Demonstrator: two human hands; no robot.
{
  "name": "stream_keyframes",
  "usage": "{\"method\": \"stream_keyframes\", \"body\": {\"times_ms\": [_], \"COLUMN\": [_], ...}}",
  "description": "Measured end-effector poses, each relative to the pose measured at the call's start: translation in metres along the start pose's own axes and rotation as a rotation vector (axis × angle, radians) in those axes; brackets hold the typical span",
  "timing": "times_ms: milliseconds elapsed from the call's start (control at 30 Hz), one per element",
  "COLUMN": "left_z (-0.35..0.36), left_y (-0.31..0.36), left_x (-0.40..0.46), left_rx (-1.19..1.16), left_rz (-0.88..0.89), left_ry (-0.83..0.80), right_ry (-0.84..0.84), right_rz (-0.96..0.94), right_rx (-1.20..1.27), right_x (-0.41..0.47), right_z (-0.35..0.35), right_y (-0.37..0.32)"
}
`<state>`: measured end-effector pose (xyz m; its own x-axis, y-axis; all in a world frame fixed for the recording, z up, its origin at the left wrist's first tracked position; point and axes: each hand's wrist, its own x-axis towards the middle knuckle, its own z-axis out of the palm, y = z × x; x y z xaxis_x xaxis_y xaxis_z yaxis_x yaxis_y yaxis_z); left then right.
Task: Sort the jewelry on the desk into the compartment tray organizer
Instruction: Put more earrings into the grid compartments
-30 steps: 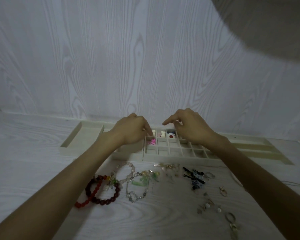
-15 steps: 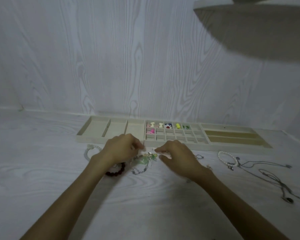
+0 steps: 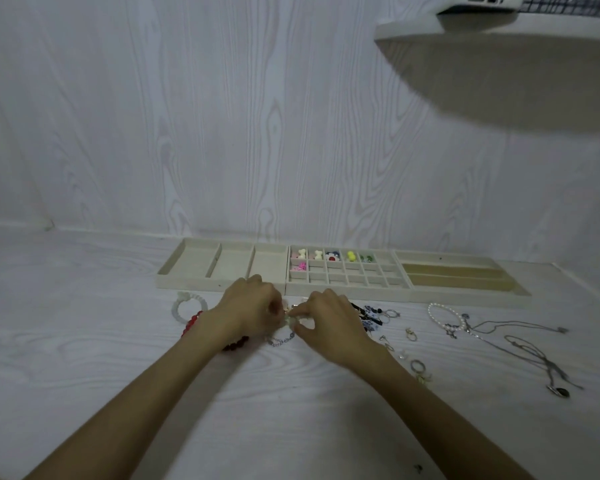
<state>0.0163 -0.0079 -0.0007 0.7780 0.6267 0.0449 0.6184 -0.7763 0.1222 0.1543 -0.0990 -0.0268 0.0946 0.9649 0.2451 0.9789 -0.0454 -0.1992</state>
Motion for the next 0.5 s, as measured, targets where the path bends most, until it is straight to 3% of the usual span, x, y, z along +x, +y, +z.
{"method": "stream_keyframes", "body": {"times_ms": [100, 300, 500], "left_z": [-0.008, -0.042, -0.075], "left_y": [-0.003, -0.007, -0.002], "left_x": [0.001, 0.006, 0.010], "left_rx": [-0.097, -0.287, -0.291], "left_rz": [-0.012, -0.005, 0.065], "left_ry": [0.027, 0.061, 0.130], "right_ry": [-0.026, -0.124, -0.165], "right_rz": [0.015, 0.099, 0.172], "right_rx": [0.103, 0.812, 1.081], "right_x": [0.002, 0.007, 0.016], "right_z": [-0.002, -0.026, -0.048], "right_y": [0.003, 0.012, 0.020]}}
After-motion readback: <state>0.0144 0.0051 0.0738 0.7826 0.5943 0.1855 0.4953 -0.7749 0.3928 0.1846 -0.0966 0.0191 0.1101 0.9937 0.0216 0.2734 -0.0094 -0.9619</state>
